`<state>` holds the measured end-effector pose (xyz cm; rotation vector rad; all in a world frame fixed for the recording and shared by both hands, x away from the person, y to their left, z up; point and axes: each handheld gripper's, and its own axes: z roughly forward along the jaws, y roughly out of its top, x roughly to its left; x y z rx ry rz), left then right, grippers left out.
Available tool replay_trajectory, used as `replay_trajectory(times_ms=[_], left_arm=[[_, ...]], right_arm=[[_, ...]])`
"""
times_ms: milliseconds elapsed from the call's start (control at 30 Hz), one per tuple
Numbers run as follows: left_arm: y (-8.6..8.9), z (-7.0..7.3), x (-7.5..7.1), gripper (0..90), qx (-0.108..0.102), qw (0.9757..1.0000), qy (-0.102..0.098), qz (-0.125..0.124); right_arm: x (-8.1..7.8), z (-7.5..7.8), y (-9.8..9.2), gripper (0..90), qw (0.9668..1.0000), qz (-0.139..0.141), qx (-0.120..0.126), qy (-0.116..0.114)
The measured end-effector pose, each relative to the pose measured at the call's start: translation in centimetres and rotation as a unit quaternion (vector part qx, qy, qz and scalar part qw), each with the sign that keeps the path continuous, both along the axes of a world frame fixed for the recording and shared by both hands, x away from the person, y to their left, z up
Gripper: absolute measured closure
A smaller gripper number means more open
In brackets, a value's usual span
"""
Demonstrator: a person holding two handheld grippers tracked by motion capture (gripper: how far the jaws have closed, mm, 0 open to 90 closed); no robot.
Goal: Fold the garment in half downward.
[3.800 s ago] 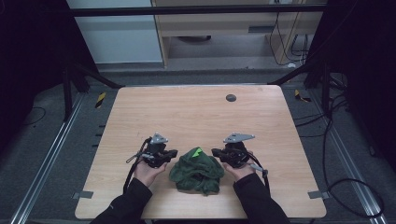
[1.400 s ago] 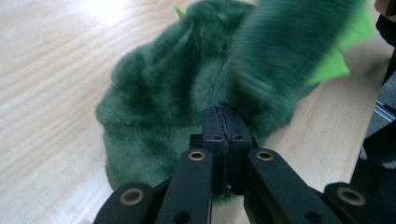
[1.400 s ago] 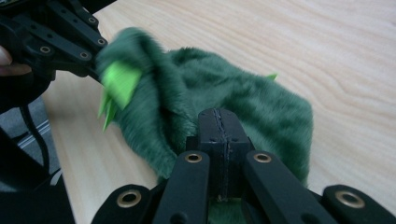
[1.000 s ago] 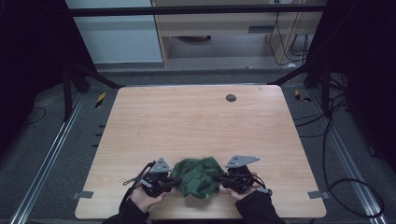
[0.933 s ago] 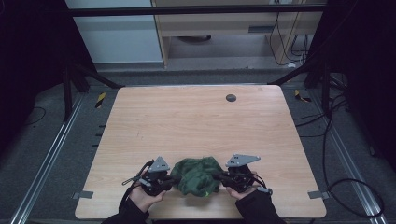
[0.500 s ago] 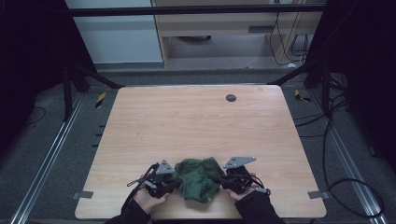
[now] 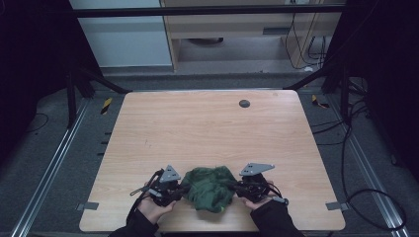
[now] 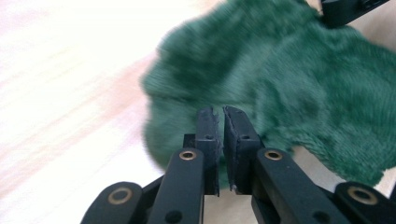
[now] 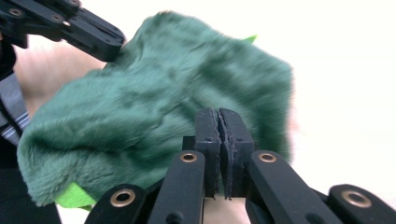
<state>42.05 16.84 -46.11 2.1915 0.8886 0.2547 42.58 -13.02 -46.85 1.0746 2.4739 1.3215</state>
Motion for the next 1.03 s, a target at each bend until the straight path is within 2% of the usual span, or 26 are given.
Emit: replay_trajectory(times_ms=[100,300,433,467,533,567,600,633,767,800,833,933,1000,1033], left_arm=[[1.4,0.7,0.7,82.8,-0.008,0.9996,-0.011,0.025],[3.7,0.7,2.1,79.0,-0.015,0.9976,-0.012,0.066],[4.7,0.6,2.6,77.7,-0.016,0.9966,-0.015,0.080],[5.3,0.6,3.0,75.2,-0.010,0.9959,-0.019,0.088],[5.5,0.6,3.1,73.5,-0.008,0.9957,-0.020,0.090],[6.0,0.5,3.3,71.3,-0.002,0.9946,-0.025,0.100],[6.0,0.5,3.3,69.1,-0.002,0.9946,-0.025,0.100],[6.3,0.4,3.4,67.1,0.002,0.9942,-0.027,0.105],[7.5,0.1,4.0,58.3,0.008,0.9915,-0.035,0.125],[7.5,0.1,4.0,56.2,0.008,0.9915,-0.035,0.125],[8.1,0.0,4.2,53.9,0.010,0.9898,-0.038,0.137],[9.0,-0.1,4.5,48.2,0.008,0.9870,-0.037,0.156],[9.5,-0.2,4.7,45.3,0.011,0.9854,-0.037,0.166],[9.5,-0.2,4.7,44.4,0.011,0.9854,-0.037,0.166]], right_arm=[[0.4,0.6,-1.2,85.4,0.9996,-0.022,0.005,-0.014],[1.3,0.9,-3.8,77.9,0.9965,-0.077,0.001,-0.032],[1.7,0.8,-5.0,74.5,0.9939,-0.104,-0.010,-0.037],[1.8,0.8,-5.7,72.2,0.9923,-0.116,-0.014,-0.040],[1.9,0.8,-6.1,70.6,0.9915,-0.123,-0.014,-0.041],[2.1,0.8,-6.6,68.1,0.9898,-0.135,-0.018,-0.041],[2.1,0.8,-6.6,68.1,0.9898,-0.135,-0.018,-0.041],[2.2,0.7,-7.1,65.2,0.9880,-0.146,-0.024,-0.044],[2.6,0.3,-8.0,60.1,0.9838,-0.170,-0.036,-0.042],[2.6,0.3,-8.0,60.1,0.9838,-0.170,-0.036,-0.042],[2.7,0.1,-8.5,57.2,0.9820,-0.180,-0.039,-0.043],[2.9,-0.1,-9.0,52.8,0.9792,-0.192,-0.044,-0.047],[3.0,-0.2,-9.2,50.1,0.9778,-0.199,-0.046,-0.048],[3.0,-0.2,-9.2,50.1,0.9778,-0.199,-0.046,-0.048]])
